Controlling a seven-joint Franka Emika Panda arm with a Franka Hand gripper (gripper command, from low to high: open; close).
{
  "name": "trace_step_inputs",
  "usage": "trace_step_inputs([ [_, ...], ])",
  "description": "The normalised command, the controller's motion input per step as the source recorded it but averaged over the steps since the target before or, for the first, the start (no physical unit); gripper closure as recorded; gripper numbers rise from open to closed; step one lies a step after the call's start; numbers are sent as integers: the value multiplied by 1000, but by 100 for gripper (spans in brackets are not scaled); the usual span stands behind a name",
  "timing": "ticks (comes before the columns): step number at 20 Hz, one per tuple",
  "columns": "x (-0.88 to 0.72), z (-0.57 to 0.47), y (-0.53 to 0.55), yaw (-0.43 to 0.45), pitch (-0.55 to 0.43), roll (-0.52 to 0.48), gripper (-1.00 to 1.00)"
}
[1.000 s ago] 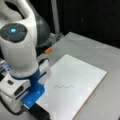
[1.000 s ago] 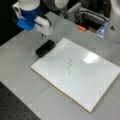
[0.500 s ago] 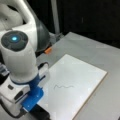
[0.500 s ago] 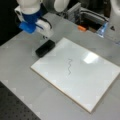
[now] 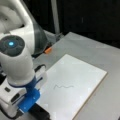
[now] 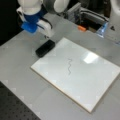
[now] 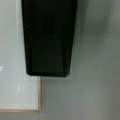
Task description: Erasing curve lines
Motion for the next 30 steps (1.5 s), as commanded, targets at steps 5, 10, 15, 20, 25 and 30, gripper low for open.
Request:
trace_step_inputs([
  [5, -76, -182, -60, 88, -123, 58, -100],
  [10, -31, -139, -42, 70, -119, 68, -100],
  [15, -16, -153, -8, 28, -108, 71, -100],
  [20, 18, -203, 1, 17, -108, 99, -100],
  [25, 11, -196, 3, 14, -113, 136, -100],
  [30, -52, -130, -6, 11, -136, 134, -100],
])
